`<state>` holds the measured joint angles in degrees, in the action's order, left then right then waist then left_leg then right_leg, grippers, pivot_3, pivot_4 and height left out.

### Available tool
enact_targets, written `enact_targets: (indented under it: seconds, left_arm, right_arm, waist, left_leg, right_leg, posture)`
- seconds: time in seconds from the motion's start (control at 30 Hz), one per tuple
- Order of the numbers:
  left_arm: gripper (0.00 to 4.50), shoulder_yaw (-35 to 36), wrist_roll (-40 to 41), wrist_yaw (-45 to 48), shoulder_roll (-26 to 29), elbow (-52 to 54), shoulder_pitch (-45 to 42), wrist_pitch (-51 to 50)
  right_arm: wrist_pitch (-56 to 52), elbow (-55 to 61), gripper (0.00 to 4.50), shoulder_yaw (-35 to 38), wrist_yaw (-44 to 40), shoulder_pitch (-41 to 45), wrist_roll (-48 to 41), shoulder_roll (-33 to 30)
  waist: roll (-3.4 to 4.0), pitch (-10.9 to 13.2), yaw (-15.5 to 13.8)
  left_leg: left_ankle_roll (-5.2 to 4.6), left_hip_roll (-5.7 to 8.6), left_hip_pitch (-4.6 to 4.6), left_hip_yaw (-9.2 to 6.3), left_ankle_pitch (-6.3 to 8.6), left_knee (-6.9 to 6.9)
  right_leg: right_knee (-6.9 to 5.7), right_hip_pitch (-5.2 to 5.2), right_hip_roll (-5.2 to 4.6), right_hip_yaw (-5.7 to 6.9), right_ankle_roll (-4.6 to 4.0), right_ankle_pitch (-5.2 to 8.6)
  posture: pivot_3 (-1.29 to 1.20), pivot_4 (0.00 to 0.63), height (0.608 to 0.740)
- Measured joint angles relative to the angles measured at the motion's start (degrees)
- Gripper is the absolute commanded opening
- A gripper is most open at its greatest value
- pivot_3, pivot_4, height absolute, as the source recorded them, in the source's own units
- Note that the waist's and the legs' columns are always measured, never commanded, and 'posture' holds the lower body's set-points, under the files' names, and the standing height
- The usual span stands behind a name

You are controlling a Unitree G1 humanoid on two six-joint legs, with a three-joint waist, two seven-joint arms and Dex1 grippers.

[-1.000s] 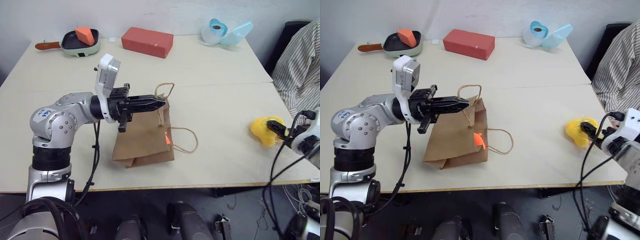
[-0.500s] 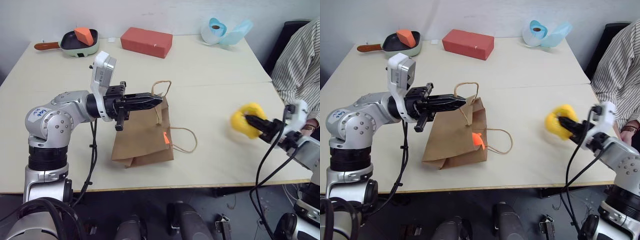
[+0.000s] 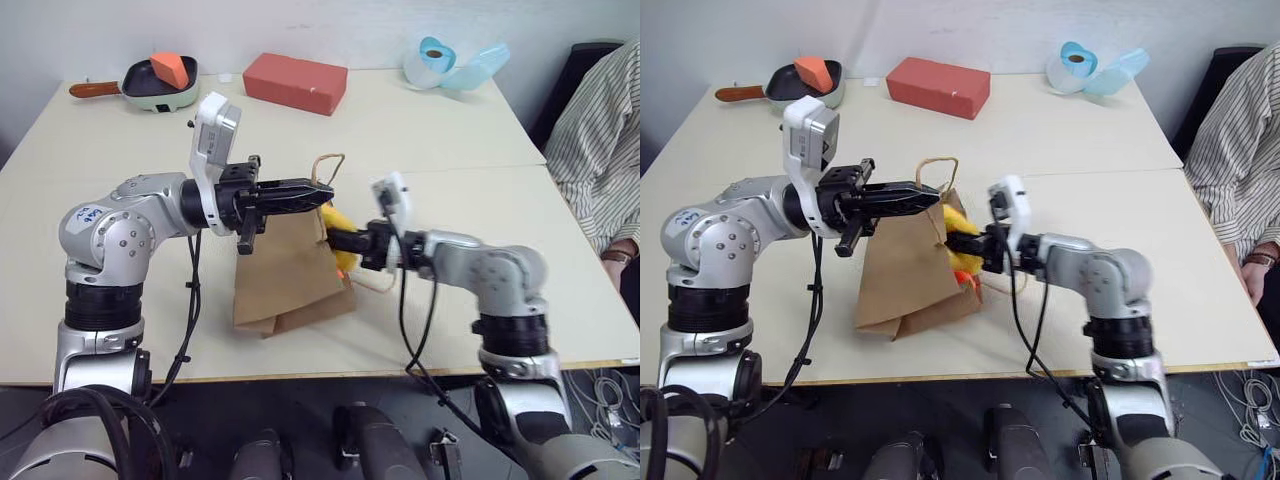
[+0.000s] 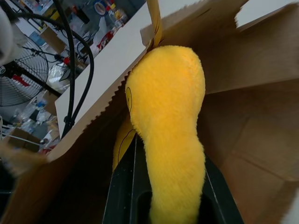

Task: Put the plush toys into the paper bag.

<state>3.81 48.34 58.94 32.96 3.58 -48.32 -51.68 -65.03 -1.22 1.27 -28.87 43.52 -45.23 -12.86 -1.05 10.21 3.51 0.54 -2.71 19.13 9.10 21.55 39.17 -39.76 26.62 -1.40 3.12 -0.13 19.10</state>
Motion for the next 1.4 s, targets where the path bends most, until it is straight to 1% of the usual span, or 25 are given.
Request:
enact_targets:
  seconds: [0.07, 0.13, 0.2, 0.3, 0.33, 0.4, 0.47, 0.5, 0.6, 0.67, 0.8, 0.83, 0.93, 1.03, 1.13, 1.2, 1.23, 1.27, 1.3, 1.33, 1.4]
  left_arm:
    - [0.0, 0.0, -0.2, 0.0, -0.1, 0.0, 0.0, 0.2]
    - [0.0, 0.0, -0.3, -0.1, -0.2, 0.0, 0.1, 0.4]
    - [0.0, 0.1, -0.4, -0.2, -0.2, 0.1, 0.2, 0.4]
    - [0.0, 0.1, -0.4, -0.6, -0.2, 0.1, 0.4, 0.4]
    - [0.0, 0.1, -0.4, -0.7, -0.2, 0.1, 0.5, 0.4]
    - [0.0, 0.2, -0.4, -0.7, -0.1, 0.2, 0.8, 0.4]
    - [0.0, 0.4, -0.4, -0.8, -0.1, 0.2, 1.2, 0.4]
    - [0.0, 0.5, -0.3, -0.9, 0.2, 0.2, 1.5, 0.4]
    - [0.0, 0.9, -0.3, -1.2, 0.8, 0.2, 1.7, 0.4]
    - [0.0, 1.7, -0.3, -1.4, 1.0, 0.2, 1.8, 0.4]
    - [0.0, 1.9, -0.3, -1.4, 1.0, 0.2, 1.8, 0.4]
    - [0.0, 1.9, -0.3, -1.4, 1.0, 0.2, 1.8, 0.4]
    - [0.0, 1.9, -0.3, -1.3, 1.0, 0.1, 1.8, 0.4]
    - [0.0, 1.8, -0.5, -1.1, 0.8, -0.3, 1.6, 0.6]
    - [0.0, 1.6, -0.6, -0.6, 0.6, -1.1, 1.3, 0.9]
    - [0.0, 1.6, -0.7, -0.5, 0.6, -1.8, 1.3, 1.0]
    - [0.0, 1.6, -0.8, -0.5, 0.6, -1.9, 1.3, 1.0]
    - [0.0, 1.6, -0.9, -0.5, 0.6, -1.9, 1.2, 1.0]
    - [0.0, 1.6, -0.9, -0.5, 0.6, -1.9, 1.2, 1.0]
    - [0.0, 1.6, -0.9, -0.5, 0.6, -1.9, 1.2, 1.0]
    - [0.0, 1.6, -0.9, -0.5, 0.6, -1.9, 1.3, 1.0]
  right_arm:
    - [1.2, -4.3, 0.05, -0.8, -0.4, 2.1, 1.1, 2.5]
    - [2.7, -8.2, 0.79, -2.0, -1.6, 3.7, 2.5, 4.3]
    - [4.2, -11.6, 1.4, -3.6, -2.7, 4.5, 4.3, 5.7]
    - [6.6, -15.6, 2.53, -5.1, -3.8, 5.1, 6.9, 7.0]
    - [6.9, -16.1, 2.84, -5.2, -4.2, 5.1, 7.4, 7.0]
    - [6.4, -15.7, 3.6, -4.9, -4.8, 5.1, 7.6, 6.3]
    - [5.1, -13.4, 4.28, -4.7, -5.1, 4.8, 7.4, 4.6]
    - [3.8, -10.0, 4.46, -4.5, -5.4, 3.9, 7.0, 2.7]
    - [0.1, -1.0, 4.46, -1.8, -5.6, 1.0, 4.7, -2.9]
    - [-2.4, 5.1, 4.46, 1.4, -5.0, -1.4, 3.0, -6.6]
    - [-6.2, 12.4, 4.46, 9.2, -0.1, -6.6, 1.7, -11.3]
    - [-6.7, 13.0, 4.46, 10.1, 1.1, -7.9, 1.9, -11.8]
    - [-6.5, 14.2, 4.46, 9.1, 4.1, -11.5, 4.0, -12.0]
    - [-3.8, 13.6, 4.46, 4.2, 5.0, -13.3, 7.6, -10.6]
    - [0.4, 11.5, 3.87, 0.4, 5.9, -13.3, 11.1, -8.6]
    - [3.5, 10.1, 3.22, -1.0, 6.1, -13.3, 13.3, -8.1]
    - [4.3, 9.6, 2.77, -1.0, 6.3, -13.3, 13.9, -7.7]
    - [5.0, 9.0, 2.44, -1.0, 6.5, -13.3, 14.5, -7.3]
    - [5.2, 8.6, 2.02, -0.6, 6.8, -13.3, 14.6, -6.8]
    - [5.2, 8.5, 1.74, -0.6, 6.8, -13.3, 14.6, -6.8]
    - [4.7, 8.5, 1.04, -0.1, 6.7, -13.6, 14.3, -6.7]
  waist:
    - [0.0, 0.0, 0.2]
    - [0.0, 0.0, 0.3]
    - [0.0, 0.0, 0.6]
    - [0.0, 0.0, 1.2]
    - [0.0, 0.0, 1.2]
    - [0.0, 0.0, 1.4]
    - [0.0, 0.0, 1.3]
    - [0.0, 0.0, 1.2]
    - [0.0, 0.0, 1.0]
    - [-0.01, 0.0, 0.7]
    - [-0.01, 0.0, 0.8]
    - [-0.01, 0.0, 0.9]
    - [-0.01, 0.0, 1.2]
    - [-0.01, 0.0, 1.3]
    - [-0.01, 0.0, 1.2]
    - [-0.05, 0.0, 1.1]
    - [-0.05, 0.0, 1.1]
    - [-0.05, 0.0, 1.2]
    - [-0.05, 0.0, 1.2]
    - [-0.05, 0.0, 1.2]
    - [-0.05, 0.0, 1.2]
  left_leg:
    - [0.0, -0.01, -0.01, -0.01, 0.0, 0.0]
    - [0.0, -0.02, -0.01, -0.03, 0.0, 0.0]
    - [0.0, -0.01, 0.0, -0.04, 0.0, 0.01]
    - [-0.01, 0.0, 0.01, -0.05, -0.01, 0.02]
    - [-0.01, 0.0, 0.0, -0.06, -0.01, 0.02]
    - [-0.01, -0.01, 0.0, -0.06, -0.01, 0.02]
    - [-0.01, -0.01, 0.01, -0.07, -0.01, 0.02]
    - [-0.01, -0.01, 0.05, -0.14, -0.01, 0.02]
    - [-0.01, 0.01, 0.11, -0.22, 0.0, 0.02]
    - [-0.01, 0.02, 0.13, -0.3, 0.0, 0.02]
    - [-0.01, 0.02, 0.11, -0.3, 0.0, 0.0]
    - [0.0, 0.02, 0.11, -0.3, 0.0, 0.0]
    - [0.03, 0.03, 0.09, -0.29, -0.02, 0.0]
    - [0.07, 0.02, 0.06, -0.28, -0.05, -0.01]
    - [0.08, 0.05, 0.07, -0.28, -0.06, 0.0]
    - [0.07, 0.04, 0.07, -0.29, -0.06, 0.0]
    - [0.07, 0.04, 0.07, -0.29, -0.06, 0.0]
    - [0.06, 0.04, 0.07, -0.29, -0.06, 0.0]
    - [0.07, 0.03, 0.06, -0.29, -0.06, 0.0]
    - [0.07, 0.02, 0.06, -0.29, -0.06, 0.0]
    - [0.07, 0.02, 0.06, -0.29, -0.06, 0.0]
  right_leg:
    - [-0.02, 0.01, 0.0, 0.01, 0.0, 0.0]
    - [-0.03, 0.0, 0.0, 0.03, 0.0, 0.0]
    - [-0.03, 0.0, -0.02, 0.03, 0.0, 0.0]
    - [-0.05, 0.0, -0.04, 0.04, 0.0, 0.0]
    - [-0.06, 0.0, -0.04, 0.04, 0.0, 0.0]
    - [-0.07, 0.0, -0.03, 0.04, 0.0, 0.0]
    - [-0.07, 0.0, -0.04, 0.05, 0.0, 0.0]
    - [-0.06, 0.0, -0.05, 0.05, 0.0, 0.0]
    - [0.01, -0.01, -0.06, 0.05, 0.0, 0.0]
    - [0.05, -0.03, -0.06, 0.05, 0.0, 0.0]
    - [0.04, -0.04, -0.05, 0.05, 0.0, 0.0]
    - [0.03, -0.04, -0.04, 0.05, 0.0, 0.0]
    - [0.0, -0.04, -0.03, 0.03, 0.0, 0.0]
    - [-0.03, -0.03, -0.01, 0.02, 0.0, 0.0]
    - [-0.02, -0.03, -0.02, 0.02, 0.0, 0.0]
    - [0.01, -0.05, -0.02, 0.02, 0.0, 0.0]
    - [0.01, -0.06, -0.03, 0.02, 0.0, 0.0]
    - [0.0, -0.06, -0.03, 0.02, 0.0, 0.0]
    - [-0.02, -0.05, -0.02, 0.02, 0.0, 0.0]
    - [-0.03, -0.05, -0.02, 0.02, 0.0, 0.0]
    - [-0.03, -0.04, -0.02, 0.02, 0.0, 0.0]
  posture:
    - [0.0, 0.15, 0.74]
    - [0.0, 0.15, 0.74]
    - [0.0, 0.15, 0.74]
    - [0.0, 0.15, 0.74]
    - [0.0, 0.15, 0.74]
    - [0.0, 0.15, 0.74]
    - [0.0, 0.15, 0.74]
    - [0.0, 0.15, 0.74]
    - [0.0, 0.15, 0.74]
    - [0.0, 0.15, 0.74]
    - [0.0, 0.15, 0.74]
    - [0.0, 0.15, 0.74]
    - [0.0, 0.15, 0.74]
    - [0.0, 0.15, 0.74]
    - [0.0, 0.15, 0.74]
    - [0.0, 0.15, 0.74]
    - [0.0, 0.15, 0.74]
    - [0.0, 0.15, 0.74]
    - [0.0, 0.15, 0.74]
    - [0.0, 0.15, 0.74]
    - [0.0, 0.15, 0.74]
